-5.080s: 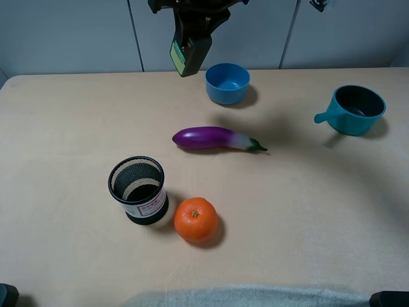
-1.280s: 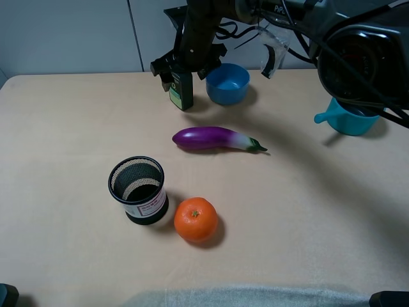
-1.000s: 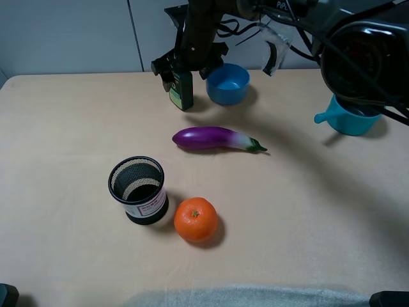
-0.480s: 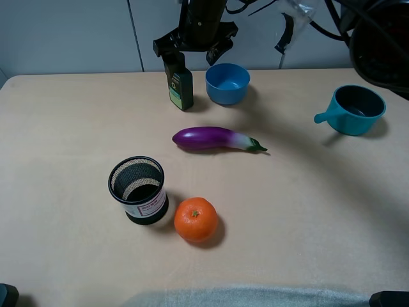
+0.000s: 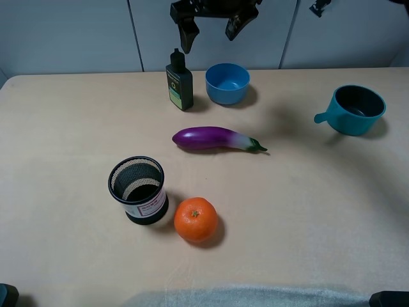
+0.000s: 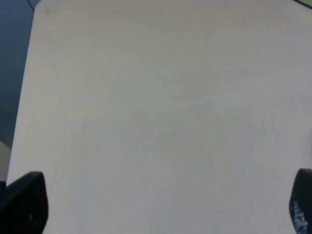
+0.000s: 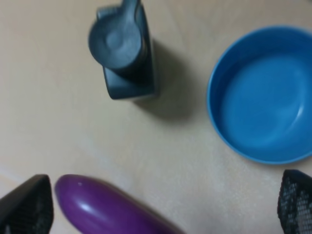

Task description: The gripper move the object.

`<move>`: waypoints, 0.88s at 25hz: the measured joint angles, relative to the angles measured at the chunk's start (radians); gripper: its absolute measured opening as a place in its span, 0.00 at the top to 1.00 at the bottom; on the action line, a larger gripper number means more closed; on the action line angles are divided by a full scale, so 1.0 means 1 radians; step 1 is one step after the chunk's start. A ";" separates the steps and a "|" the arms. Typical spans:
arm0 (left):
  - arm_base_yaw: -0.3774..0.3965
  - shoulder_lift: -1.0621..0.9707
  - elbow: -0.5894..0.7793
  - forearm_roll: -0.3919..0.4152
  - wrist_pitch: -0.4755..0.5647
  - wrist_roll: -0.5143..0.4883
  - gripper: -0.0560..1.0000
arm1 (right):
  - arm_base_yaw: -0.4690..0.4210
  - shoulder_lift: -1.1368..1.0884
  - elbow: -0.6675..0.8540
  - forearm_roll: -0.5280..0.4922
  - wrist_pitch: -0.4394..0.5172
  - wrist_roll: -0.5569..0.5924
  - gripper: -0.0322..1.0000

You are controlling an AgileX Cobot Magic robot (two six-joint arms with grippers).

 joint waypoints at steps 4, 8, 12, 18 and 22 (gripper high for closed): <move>0.000 0.000 0.000 0.000 0.000 0.000 0.01 | -0.001 -0.049 0.000 0.010 0.000 -0.014 0.30; 0.000 0.000 0.000 0.000 0.000 0.000 0.01 | -0.001 -0.093 0.015 0.023 0.000 -0.019 0.30; 0.000 0.000 0.000 0.000 0.000 0.000 0.01 | -0.001 -0.154 0.072 0.027 0.000 -0.022 0.30; 0.000 0.000 0.000 0.000 0.000 0.000 0.01 | -0.001 -0.271 0.208 0.027 0.001 -0.036 0.30; 0.000 0.000 0.000 0.000 0.000 0.000 0.01 | -0.001 -0.350 0.293 0.027 0.001 -0.036 0.30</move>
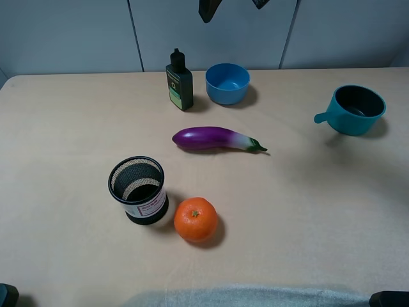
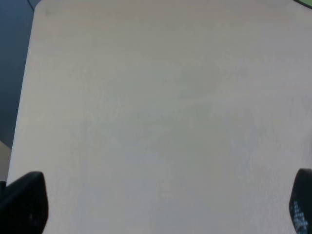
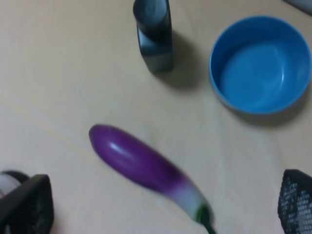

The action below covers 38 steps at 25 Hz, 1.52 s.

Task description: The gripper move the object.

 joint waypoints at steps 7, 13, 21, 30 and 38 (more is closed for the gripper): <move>0.000 0.000 0.000 0.000 0.000 0.001 0.01 | 0.000 -0.156 0.162 0.000 0.000 -0.006 0.30; 0.000 0.000 0.000 0.000 0.000 0.001 0.01 | 0.000 -0.291 0.301 0.000 0.000 -0.007 0.30; 0.000 0.000 0.000 0.000 0.000 0.001 0.01 | 0.000 -0.488 0.479 -0.005 0.001 -0.007 0.30; 0.000 0.000 0.000 0.000 0.000 0.001 0.01 | 0.000 -0.685 0.620 -0.010 0.003 -0.007 0.30; 0.000 0.000 0.000 0.000 0.000 0.001 0.01 | 0.000 -0.811 0.718 -0.037 0.003 -0.007 0.30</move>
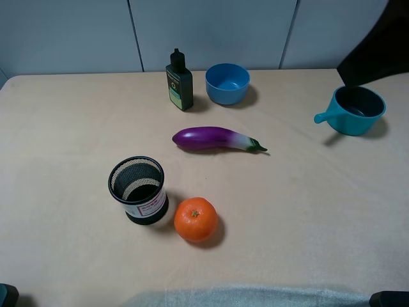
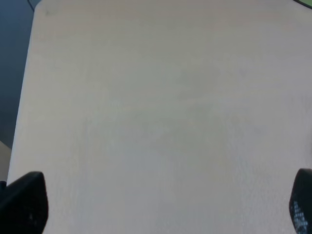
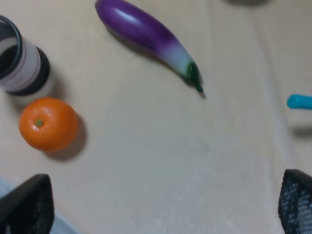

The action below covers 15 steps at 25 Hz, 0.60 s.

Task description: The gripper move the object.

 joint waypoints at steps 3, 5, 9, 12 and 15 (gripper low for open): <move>0.000 0.000 0.000 0.000 0.000 0.000 0.01 | 0.000 -0.055 0.055 -0.009 0.001 0.000 0.30; 0.000 0.000 0.000 0.000 0.000 0.000 0.01 | 0.000 -0.096 0.095 -0.016 0.000 0.000 0.30; 0.000 0.000 0.000 0.000 0.000 0.000 0.01 | 0.000 -0.190 0.165 -0.036 0.001 0.000 0.30; 0.000 0.000 0.000 0.000 0.000 0.000 0.01 | -0.033 -0.270 0.214 -0.047 0.001 0.000 0.30; 0.000 0.000 0.000 0.000 0.000 0.000 0.01 | -0.117 -0.362 0.253 -0.054 -0.008 -0.002 0.30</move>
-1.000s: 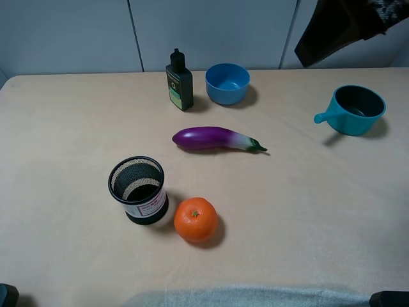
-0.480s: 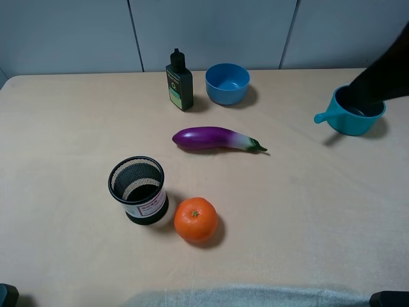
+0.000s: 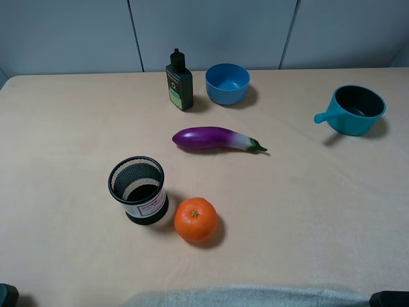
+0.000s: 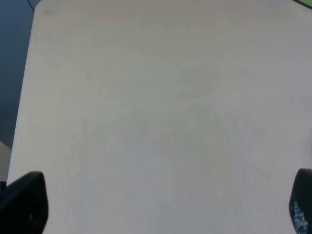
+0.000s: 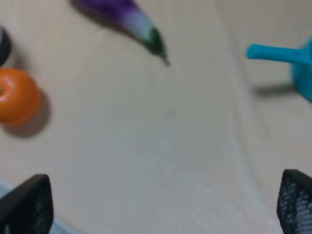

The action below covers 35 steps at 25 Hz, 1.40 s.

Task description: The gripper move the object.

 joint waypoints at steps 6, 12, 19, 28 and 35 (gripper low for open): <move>0.000 0.000 0.000 0.000 0.000 0.000 0.01 | -0.225 -0.246 0.109 -0.004 -0.078 0.000 0.30; 0.000 0.000 0.000 0.000 0.000 0.000 0.01 | -0.363 -0.453 0.219 -0.004 -0.079 0.000 0.30; 0.000 0.000 0.000 0.000 0.000 0.000 0.01 | -0.472 -0.645 0.324 -0.004 -0.094 0.000 0.30; 0.000 0.000 0.000 0.000 0.000 0.000 0.01 | -0.510 -0.689 0.420 0.011 -0.168 0.000 0.30; 0.000 0.000 0.000 0.000 0.000 0.000 0.01 | -0.511 -0.689 0.427 0.013 -0.183 0.000 0.30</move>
